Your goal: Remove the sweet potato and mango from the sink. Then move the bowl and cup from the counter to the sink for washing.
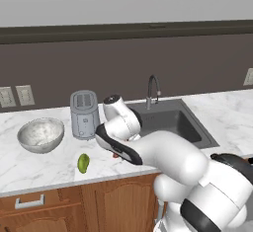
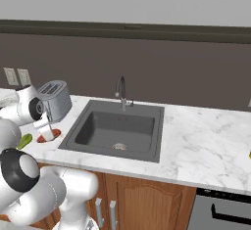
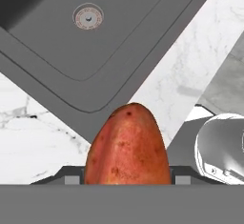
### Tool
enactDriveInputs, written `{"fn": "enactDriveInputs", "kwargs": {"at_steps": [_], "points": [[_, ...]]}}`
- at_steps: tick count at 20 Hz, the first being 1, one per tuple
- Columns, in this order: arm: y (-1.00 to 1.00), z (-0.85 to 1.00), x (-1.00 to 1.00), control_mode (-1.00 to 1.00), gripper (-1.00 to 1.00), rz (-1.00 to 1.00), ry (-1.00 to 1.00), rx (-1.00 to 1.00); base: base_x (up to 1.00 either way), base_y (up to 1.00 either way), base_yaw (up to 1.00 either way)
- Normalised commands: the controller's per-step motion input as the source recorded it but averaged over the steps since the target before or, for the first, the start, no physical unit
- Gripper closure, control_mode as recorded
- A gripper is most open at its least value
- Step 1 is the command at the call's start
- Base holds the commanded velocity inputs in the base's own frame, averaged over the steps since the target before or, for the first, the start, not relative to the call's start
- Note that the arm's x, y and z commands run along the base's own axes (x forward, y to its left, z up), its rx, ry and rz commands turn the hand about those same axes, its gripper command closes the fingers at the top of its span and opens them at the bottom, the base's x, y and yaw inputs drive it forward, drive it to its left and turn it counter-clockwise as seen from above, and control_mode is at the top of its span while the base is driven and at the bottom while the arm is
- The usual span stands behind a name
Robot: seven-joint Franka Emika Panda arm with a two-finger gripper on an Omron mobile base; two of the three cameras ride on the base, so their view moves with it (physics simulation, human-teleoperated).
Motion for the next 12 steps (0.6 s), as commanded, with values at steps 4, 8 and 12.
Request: {"fn": "enactDriveInputs", "kwargs": {"at_steps": [4,8,12], "points": [[0.30,-0.04,0.00,-1.00,1.00,0.00,0.01,0.03,0.00,0.00,0.00],[0.20,-0.06,0.00,-1.00,1.00,0.00,0.00,0.04,0.00,0.00,0.00],[0.15,-0.05,0.07,-1.00,1.00,0.00,0.00,0.00,0.00,0.00,0.00]]}}
